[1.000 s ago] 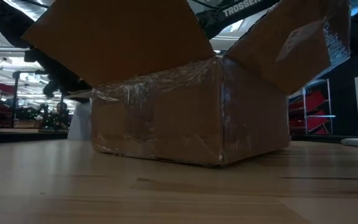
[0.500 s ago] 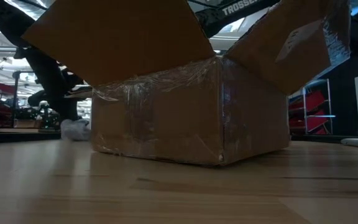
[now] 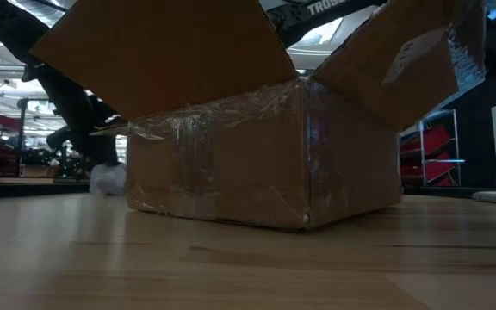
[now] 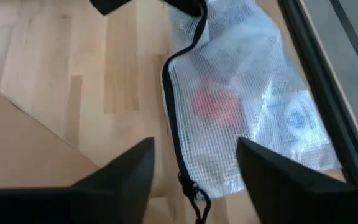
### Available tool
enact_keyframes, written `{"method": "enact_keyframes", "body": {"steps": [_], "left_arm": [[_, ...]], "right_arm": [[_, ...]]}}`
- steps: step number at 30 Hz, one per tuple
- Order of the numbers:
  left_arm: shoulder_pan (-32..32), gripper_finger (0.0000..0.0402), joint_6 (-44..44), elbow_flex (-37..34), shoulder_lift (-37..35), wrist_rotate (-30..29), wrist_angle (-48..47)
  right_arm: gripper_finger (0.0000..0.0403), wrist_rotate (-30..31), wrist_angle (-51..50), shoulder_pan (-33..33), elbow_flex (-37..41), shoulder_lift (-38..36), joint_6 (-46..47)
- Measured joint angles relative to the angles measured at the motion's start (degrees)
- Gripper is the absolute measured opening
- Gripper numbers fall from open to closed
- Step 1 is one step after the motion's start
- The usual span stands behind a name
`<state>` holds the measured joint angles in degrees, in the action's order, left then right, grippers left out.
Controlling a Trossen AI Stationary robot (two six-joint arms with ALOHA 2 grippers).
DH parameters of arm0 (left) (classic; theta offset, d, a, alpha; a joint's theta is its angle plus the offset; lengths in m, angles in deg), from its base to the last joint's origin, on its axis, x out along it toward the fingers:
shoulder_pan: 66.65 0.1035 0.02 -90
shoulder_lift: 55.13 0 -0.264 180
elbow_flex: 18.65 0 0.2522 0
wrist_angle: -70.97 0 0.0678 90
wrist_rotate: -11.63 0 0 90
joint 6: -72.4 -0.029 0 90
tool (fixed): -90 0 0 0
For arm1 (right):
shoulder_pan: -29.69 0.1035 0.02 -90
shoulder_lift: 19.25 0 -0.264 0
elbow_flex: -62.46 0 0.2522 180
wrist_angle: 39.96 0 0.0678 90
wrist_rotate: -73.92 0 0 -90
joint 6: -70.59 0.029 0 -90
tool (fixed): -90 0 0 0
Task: Unpack boxes
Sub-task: Move the transparent zip bag to the top left of the table
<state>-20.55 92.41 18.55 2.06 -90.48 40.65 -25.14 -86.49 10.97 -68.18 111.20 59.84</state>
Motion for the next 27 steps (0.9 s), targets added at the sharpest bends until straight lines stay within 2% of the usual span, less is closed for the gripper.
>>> {"method": "enact_keyframes", "body": {"steps": [6,12,15,21,27], "left_arm": [[-0.02,0.0142,-0.54,0.0,-0.07,1.86,-0.31],[-0.38,0.0225,2.08,-0.02,-1.02,9.99,1.93],[-1.01,0.0258,4.67,0.0,-2.47,10.7,2.01],[-1.26,0.0273,9.59,-0.02,-5.54,10.86,-2.24],[-1.26,0.0273,15.23,-0.02,-10.86,11.2,0.47]], "right_arm": [[0.0288,0.42,2.54,-0.02,0.0,0.0,-0.01],[0.0303,0.94,2.82,-0.04,-0.02,-0.02,-0.03],[0.0305,1.18,2.49,-0.04,-0.02,-0.02,-0.01],[0.0305,1.4,2.02,-0.04,-0.02,-0.02,0.15],[0.0297,2.05,0.31,-0.04,-0.04,-0.02,-0.06]]}}
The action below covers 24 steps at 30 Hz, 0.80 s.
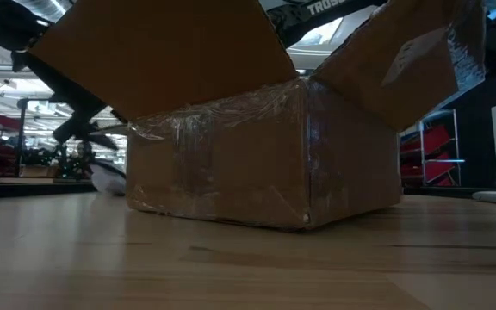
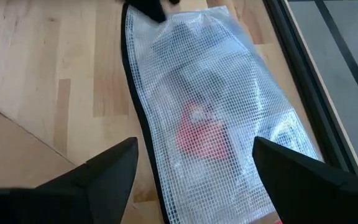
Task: Unpack boxes
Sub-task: Move the transparent zip bag to the top left of the table
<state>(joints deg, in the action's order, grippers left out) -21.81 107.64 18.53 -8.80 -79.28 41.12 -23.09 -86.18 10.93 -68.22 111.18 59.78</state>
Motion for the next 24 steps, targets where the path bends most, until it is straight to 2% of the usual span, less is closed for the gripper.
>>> {"method": "enact_keyframes", "body": {"steps": [5,7,9,11,12,16,18,21,24], "left_arm": [[0.0,0.0273,-2.58,0.04,0.4,-2.31,8.05],[0.01,0.0273,-2.94,0.04,2.51,-3.12,8.7],[0.02,0.0268,-2.04,0.04,5.16,-4.8,9.5],[0.02,0.026,0.95,0.04,7.72,-5.81,11.34],[-0.12,0.0256,1.34,0.04,8.9,-5.84,12.16],[-1.22,0.0242,2.1,0.04,12.98,-5.09,13.7],[-2.19,0.024,2.05,0.04,13.54,-3.35,11.32],[-3.71,0.0239,1.82,0.04,13.43,-2.98,7.36],[-4.52,0.0239,0.12,0.02,13.27,-2.61,7.2]], "right_arm": [[0.0238,0.49,3.13,0.0,0.0,0.0,-3.3],[0.0199,4.1,5.28,0.04,-0.02,-0.06,-1.84],[0.0146,9.61,6.14,0.05,-0.07,-0.09,1.59],[0.0075,10.23,6.71,-0.09,-0.07,-0.09,6.32],[0.0053,10.23,6.93,-0.14,-0.07,-0.09,7.94],[0.002,10.77,7.14,-0.02,-0.07,-0.09,12.43],[0.0007,10.76,6.7,0.02,-0.07,-0.09,14.1],[0.0004,9.63,5.21,0.04,-0.07,-0.09,15.74],[0.0002,8.76,3.0,0.12,-0.07,-0.09,16.87]]}}
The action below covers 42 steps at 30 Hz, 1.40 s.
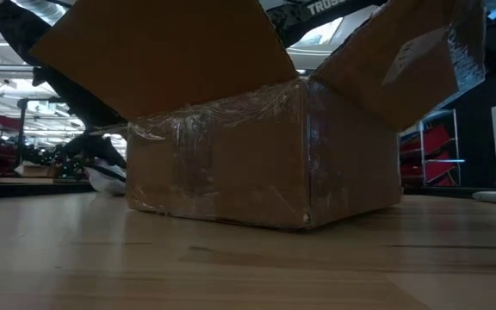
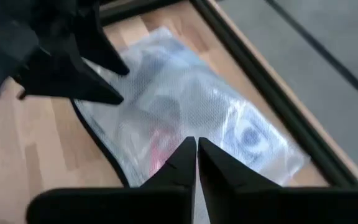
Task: Unpack boxes
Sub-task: Move the transparent zip bag to the top left of the table
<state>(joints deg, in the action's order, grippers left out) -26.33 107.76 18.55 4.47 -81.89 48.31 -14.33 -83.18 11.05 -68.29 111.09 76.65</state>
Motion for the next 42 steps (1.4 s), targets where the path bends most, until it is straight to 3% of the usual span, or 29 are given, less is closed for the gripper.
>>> {"method": "enact_keyframes", "body": {"steps": [9,16,22,27,32,35,42], "left_arm": [[0.26,0.0239,-2.75,0.0,2.12,-0.45,-7.93],[2.64,0.0239,-1.61,0.0,6.66,-6.91,-0.38],[6.74,0.0239,-2.6,0.32,10.79,-6.38,3.47],[6.81,0.0239,1.86,3.03,4.57,-4.41,3.88],[6.31,0.0239,-3.48,4.09,1.18,-4.03,12.99],[7.05,0.0239,-3.84,4.63,4.54,-4.01,12.82],[6.8,0.0239,-5.89,4.61,17.06,-3.95,16.91]], "right_arm": [[0.0001,-2.77,-4.7,0.03,0.01,0.0,-1.18],[0.0,-6.33,-5.06,0.01,0.02,0.0,-3.69],[0.0,-7.33,-4.49,-0.04,0.02,0.0,-6.54],[0.0,-7.39,0.74,-0.23,0.04,0.0,-13.51],[0.0,-6.52,7.7,-0.54,0.0,0.0,-12.05],[0.0,-6.29,6.16,-1.31,-1.86,0.0,-7.87],[0.0,-6.36,-0.39,-1.21,-7.4,0.0,-9.35]]}}
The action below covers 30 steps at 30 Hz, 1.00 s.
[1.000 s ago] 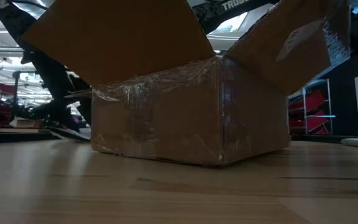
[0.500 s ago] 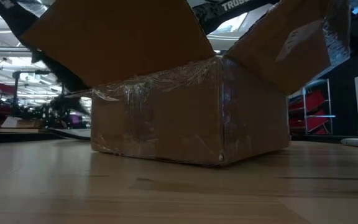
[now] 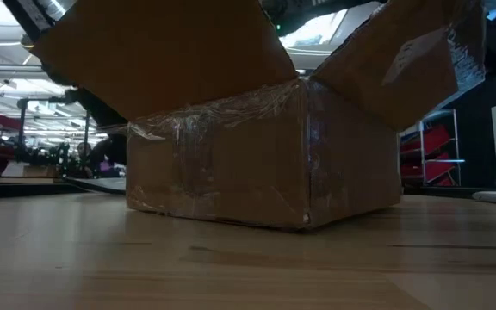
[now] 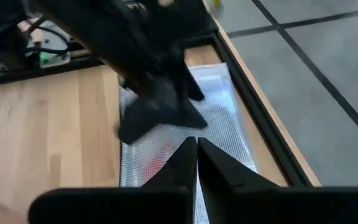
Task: Unpack boxes
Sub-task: Move the transparent zip bag to the top left of the table
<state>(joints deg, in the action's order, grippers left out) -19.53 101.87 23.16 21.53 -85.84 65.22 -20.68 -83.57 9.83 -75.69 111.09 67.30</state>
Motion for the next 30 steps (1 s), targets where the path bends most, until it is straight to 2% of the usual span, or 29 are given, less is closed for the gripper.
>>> {"method": "enact_keyframes", "body": {"steps": [5,11,14,17,20,23,27,30], "left_arm": [[0.08,0.0239,-0.29,0.02,5.44,0.01,3.62],[-0.13,0.0239,-0.1,0.31,0.77,-0.08,1.86],[-0.39,0.0239,-4.24,1.66,-2.08,-2.44,2.62],[0.04,0.0239,-6.82,1.84,-1.65,-3.77,0.27],[0.8,0.0239,-5.65,1.84,-0.44,-3.25,-4.89],[0.85,0.0239,-3.72,1.84,1.66,-1.16,-8.04],[1.09,0.0239,1.25,2.28,3.4,5.57,-7.53],[0.25,0.0239,3.14,3.48,3.44,7.17,-7.33]], "right_arm": [[0.0,0.04,-6.11,-0.06,-3.18,-0.02,-0.95],[0.0,0.09,-11.12,-0.06,-5.83,-0.02,-1.62],[0.0,0.13,-12.4,-0.04,-7.11,-0.02,-1.62],[0.0,0.23,-12.64,-0.04,-7.89,-0.02,-1.66],[0.0,0.44,-12.69,-0.04,-8.01,-0.02,-1.66],[0.0,0.44,-13.09,-0.04,-8.01,-0.02,-1.62],[0.0,0.44,-13.7,-0.04,-8.01,-0.02,-1.62],[0.0,0.97,-13.72,-0.04,-8.01,-0.39,-1.16]]}}
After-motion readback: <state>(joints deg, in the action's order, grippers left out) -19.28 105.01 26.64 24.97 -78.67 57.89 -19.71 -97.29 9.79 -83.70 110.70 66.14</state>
